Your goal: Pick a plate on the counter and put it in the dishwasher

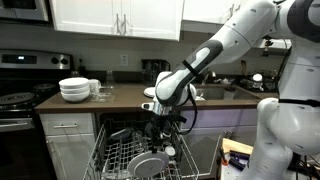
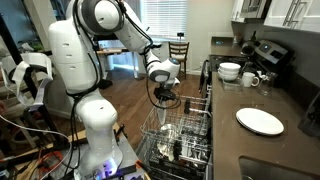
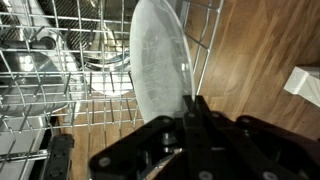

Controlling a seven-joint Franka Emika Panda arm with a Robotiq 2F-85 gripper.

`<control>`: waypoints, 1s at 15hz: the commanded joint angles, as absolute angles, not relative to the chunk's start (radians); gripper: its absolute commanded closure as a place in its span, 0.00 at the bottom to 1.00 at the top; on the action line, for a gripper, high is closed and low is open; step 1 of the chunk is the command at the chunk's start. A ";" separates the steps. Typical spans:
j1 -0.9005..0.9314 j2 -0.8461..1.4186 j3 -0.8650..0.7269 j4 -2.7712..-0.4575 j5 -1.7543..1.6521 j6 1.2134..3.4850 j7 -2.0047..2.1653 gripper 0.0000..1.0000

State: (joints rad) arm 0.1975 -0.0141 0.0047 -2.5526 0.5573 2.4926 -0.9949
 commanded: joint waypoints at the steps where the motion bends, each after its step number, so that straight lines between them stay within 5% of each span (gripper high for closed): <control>1: 0.155 0.011 0.036 -2.520 0.603 2.482 -1.062 0.98; 15: 0.087 0.091 0.073 -2.484 0.665 2.481 -1.147 0.98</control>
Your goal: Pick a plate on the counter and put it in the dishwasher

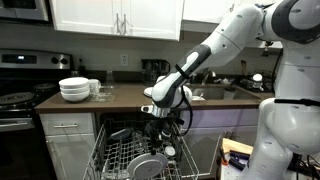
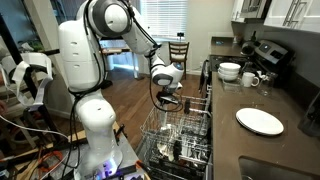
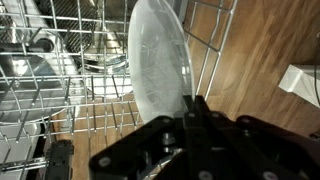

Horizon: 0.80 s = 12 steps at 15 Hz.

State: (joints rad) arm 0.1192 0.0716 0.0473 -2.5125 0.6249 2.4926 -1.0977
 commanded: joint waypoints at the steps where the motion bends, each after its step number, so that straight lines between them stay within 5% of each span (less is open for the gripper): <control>1: 0.084 0.098 0.075 -2.480 0.665 2.481 -1.149 0.98; 12: 0.039 0.149 0.102 -2.452 0.679 2.480 -1.155 0.98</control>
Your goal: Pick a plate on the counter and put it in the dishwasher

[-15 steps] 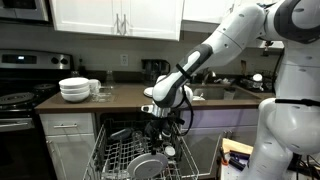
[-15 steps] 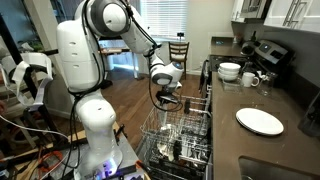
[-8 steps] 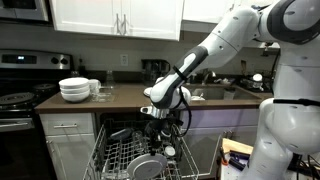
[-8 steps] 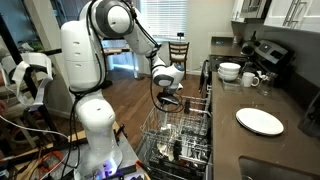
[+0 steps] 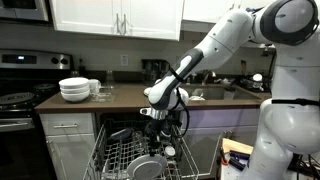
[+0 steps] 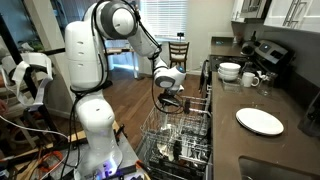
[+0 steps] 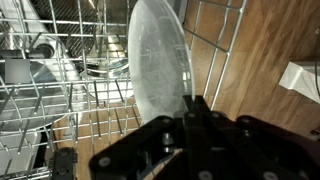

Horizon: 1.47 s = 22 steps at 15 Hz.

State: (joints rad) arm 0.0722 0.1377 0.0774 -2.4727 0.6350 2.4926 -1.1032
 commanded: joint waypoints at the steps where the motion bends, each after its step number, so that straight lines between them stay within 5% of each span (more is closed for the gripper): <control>1: 0.034 0.154 0.105 -2.451 0.683 2.480 -1.158 0.98; 22: -0.012 0.222 0.089 -2.347 0.638 2.340 -1.125 0.98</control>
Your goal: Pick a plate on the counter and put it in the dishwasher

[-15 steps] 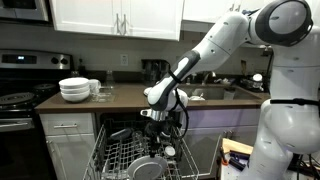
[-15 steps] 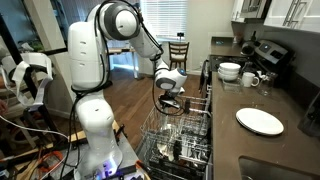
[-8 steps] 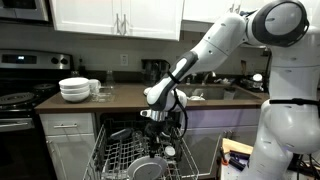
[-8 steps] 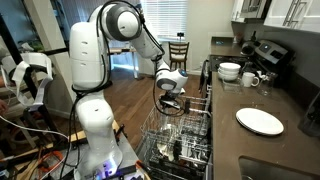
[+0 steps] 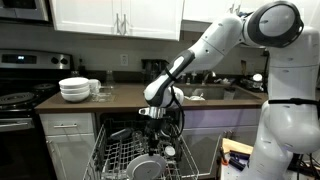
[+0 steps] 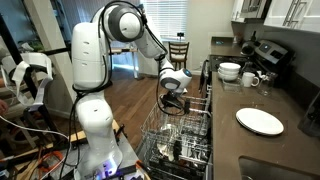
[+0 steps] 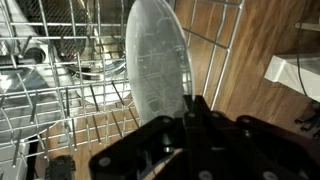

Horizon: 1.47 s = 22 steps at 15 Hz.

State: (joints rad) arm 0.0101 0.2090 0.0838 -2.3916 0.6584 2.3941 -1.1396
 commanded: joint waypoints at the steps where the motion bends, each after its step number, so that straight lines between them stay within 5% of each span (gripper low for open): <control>1: -0.014 0.226 0.088 -2.339 0.637 2.333 -1.124 0.98; 19: -0.032 0.345 0.090 -2.225 0.595 2.293 -1.094 0.98; 21: -0.032 0.346 0.090 -2.224 0.595 2.293 -1.087 0.85; 22: -0.032 0.347 0.090 -2.223 0.595 2.294 -1.083 0.70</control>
State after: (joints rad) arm -0.0122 0.3269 0.0746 -2.2514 0.6203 2.3145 -1.1209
